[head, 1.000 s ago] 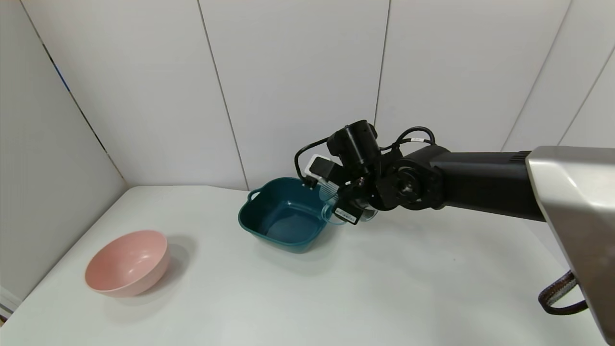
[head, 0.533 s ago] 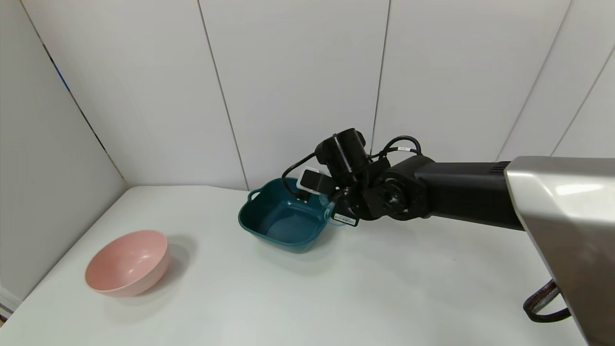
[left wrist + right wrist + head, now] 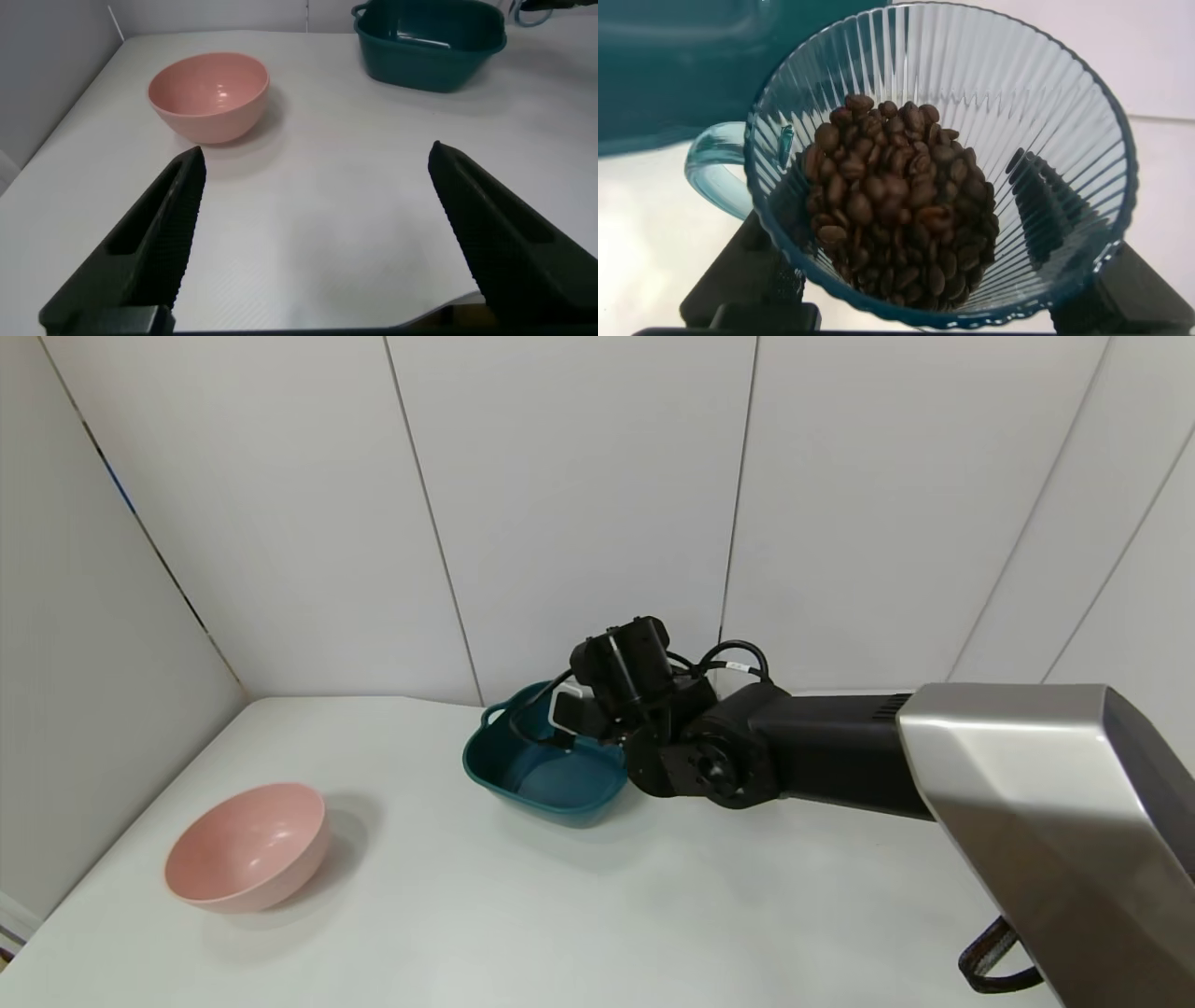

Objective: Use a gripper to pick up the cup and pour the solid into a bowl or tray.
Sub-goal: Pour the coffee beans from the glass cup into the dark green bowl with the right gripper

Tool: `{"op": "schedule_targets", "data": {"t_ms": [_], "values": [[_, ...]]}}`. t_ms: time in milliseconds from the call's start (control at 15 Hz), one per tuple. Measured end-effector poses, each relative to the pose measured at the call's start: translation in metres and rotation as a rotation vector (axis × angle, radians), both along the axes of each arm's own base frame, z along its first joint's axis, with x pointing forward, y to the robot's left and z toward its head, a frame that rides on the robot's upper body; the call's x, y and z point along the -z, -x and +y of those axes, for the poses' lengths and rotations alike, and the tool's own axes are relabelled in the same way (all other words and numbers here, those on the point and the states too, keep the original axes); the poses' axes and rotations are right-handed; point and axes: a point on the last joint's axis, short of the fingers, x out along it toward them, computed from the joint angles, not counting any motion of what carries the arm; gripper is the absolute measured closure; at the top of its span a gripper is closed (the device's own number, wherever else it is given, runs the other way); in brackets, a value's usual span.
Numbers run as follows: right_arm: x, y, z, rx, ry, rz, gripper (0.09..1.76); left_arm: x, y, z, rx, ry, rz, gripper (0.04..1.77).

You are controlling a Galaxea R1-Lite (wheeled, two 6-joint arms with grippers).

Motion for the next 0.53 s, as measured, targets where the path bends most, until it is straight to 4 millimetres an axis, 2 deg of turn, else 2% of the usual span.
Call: {"op": "schedule_targets", "data": {"t_ms": [267,533], "values": [[0.005,0.003,0.011,0.051,0.082,-0.074,0.47,0.0,0.0,0.0,0.0,0.0,0.0,0.09],[-0.002,-0.002,0.019,0.014,0.183,-0.175,0.47,0.0,0.0,0.0,0.0,0.0,0.0,0.09]]}}
